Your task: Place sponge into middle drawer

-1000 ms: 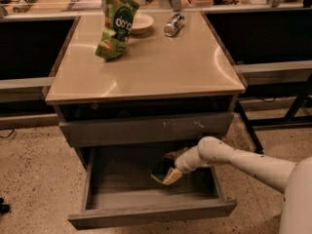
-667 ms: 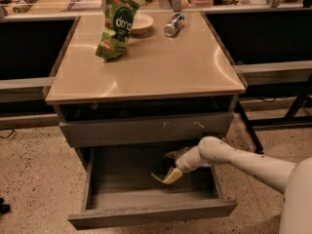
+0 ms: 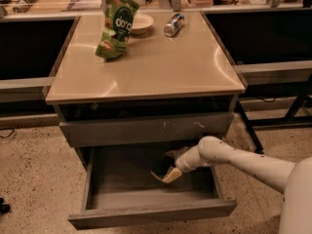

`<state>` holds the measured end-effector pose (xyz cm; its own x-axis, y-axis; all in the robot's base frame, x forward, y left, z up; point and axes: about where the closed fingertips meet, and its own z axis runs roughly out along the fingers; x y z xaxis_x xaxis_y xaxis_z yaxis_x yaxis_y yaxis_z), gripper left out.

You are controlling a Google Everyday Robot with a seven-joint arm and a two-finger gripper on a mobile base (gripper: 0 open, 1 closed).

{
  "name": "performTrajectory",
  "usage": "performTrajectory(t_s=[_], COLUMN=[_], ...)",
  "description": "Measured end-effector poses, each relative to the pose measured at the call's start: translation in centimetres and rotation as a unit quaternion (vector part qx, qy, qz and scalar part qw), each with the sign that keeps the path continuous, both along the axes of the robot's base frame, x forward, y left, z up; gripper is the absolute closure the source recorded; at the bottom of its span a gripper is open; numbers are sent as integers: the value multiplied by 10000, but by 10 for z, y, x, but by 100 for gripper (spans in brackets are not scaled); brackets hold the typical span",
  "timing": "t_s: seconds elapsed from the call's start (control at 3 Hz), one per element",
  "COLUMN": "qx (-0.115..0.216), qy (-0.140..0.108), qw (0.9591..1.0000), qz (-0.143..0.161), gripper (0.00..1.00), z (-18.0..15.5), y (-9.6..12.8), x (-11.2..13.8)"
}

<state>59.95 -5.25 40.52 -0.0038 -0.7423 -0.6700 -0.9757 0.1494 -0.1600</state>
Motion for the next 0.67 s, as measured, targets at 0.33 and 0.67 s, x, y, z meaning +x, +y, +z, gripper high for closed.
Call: performTrajectory(t_s=[0.33,0.67], qx=[0,1], qy=[0,3], qw=[10000,10000], qz=[0,3], gripper=[13,0], z=[0,0], y=[0,0], x=[0,0])
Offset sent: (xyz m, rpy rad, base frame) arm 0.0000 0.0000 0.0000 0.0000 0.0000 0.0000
